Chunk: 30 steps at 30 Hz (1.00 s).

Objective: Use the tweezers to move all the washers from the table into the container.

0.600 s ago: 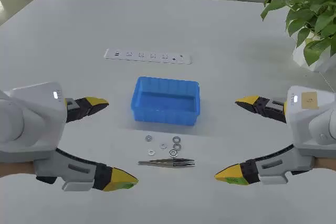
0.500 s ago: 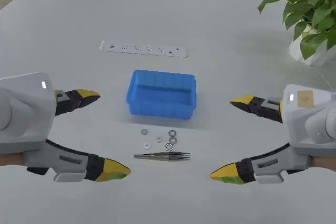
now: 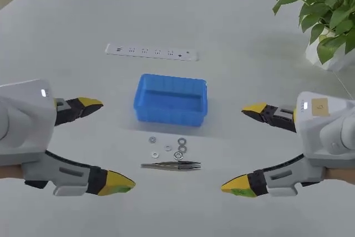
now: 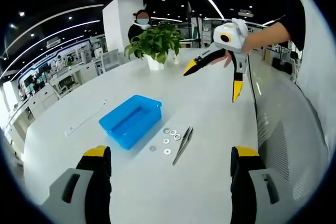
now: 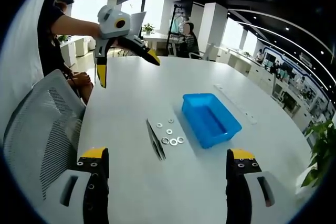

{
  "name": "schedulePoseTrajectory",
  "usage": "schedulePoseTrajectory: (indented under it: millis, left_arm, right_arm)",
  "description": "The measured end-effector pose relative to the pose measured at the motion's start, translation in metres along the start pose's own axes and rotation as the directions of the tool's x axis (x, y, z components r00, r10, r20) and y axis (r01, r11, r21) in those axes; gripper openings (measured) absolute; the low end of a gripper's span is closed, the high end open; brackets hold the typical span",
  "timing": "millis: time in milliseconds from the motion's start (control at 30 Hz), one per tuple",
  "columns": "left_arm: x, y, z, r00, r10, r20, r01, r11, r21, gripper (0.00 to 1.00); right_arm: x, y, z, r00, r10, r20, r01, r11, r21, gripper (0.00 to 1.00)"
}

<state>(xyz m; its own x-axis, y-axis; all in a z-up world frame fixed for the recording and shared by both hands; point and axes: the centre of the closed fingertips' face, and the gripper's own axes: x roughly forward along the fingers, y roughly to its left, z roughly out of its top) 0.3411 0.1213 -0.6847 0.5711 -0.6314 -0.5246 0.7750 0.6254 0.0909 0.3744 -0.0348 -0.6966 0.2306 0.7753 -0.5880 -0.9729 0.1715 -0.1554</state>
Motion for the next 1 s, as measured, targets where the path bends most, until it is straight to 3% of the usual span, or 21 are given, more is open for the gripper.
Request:
schedulePoseTrajectory:
  millis: [167, 333, 400, 567, 700, 1000]
  left_arm:
    - [0.001, 0.000, 0.000, 1.0000, -0.002, -0.005, 0.002, 1.000, 0.020, 1.00]
    - [0.001, 0.003, 0.003, 1.0000, 0.001, 0.009, -0.001, 1.000, -0.001, 1.00]
    - [0.002, 0.000, 0.010, 0.9991, -0.014, 0.040, 0.015, 1.000, -0.023, 1.00]
    - [0.005, -0.002, 0.008, 0.9997, -0.016, 0.017, 0.016, 1.000, 0.021, 1.00]
    - [0.007, -0.002, 0.009, 0.9997, -0.009, 0.021, 0.008, 0.999, 0.039, 1.00]
    - [0.011, -0.002, 0.006, 0.9998, 0.000, 0.022, -0.001, 0.999, 0.039, 1.00]
  right_arm:
    - [0.000, 0.000, -0.002, 1.0000, 0.001, -0.003, -0.001, 1.000, 0.003, 0.93]
    - [-0.001, 0.001, -0.003, 1.0000, 0.005, -0.004, -0.005, 1.000, 0.009, 0.92]
    - [-0.001, 0.001, -0.003, 1.0000, 0.007, -0.005, -0.007, 1.000, 0.009, 0.92]
    - [0.002, 0.000, -0.004, 0.9999, 0.013, -0.011, -0.013, 1.000, 0.007, 0.91]
    - [0.003, 0.001, -0.003, 0.9998, 0.018, -0.012, -0.018, 1.000, 0.005, 0.91]
    - [0.003, 0.001, -0.003, 0.9997, 0.020, -0.014, -0.020, 1.000, 0.004, 0.91]
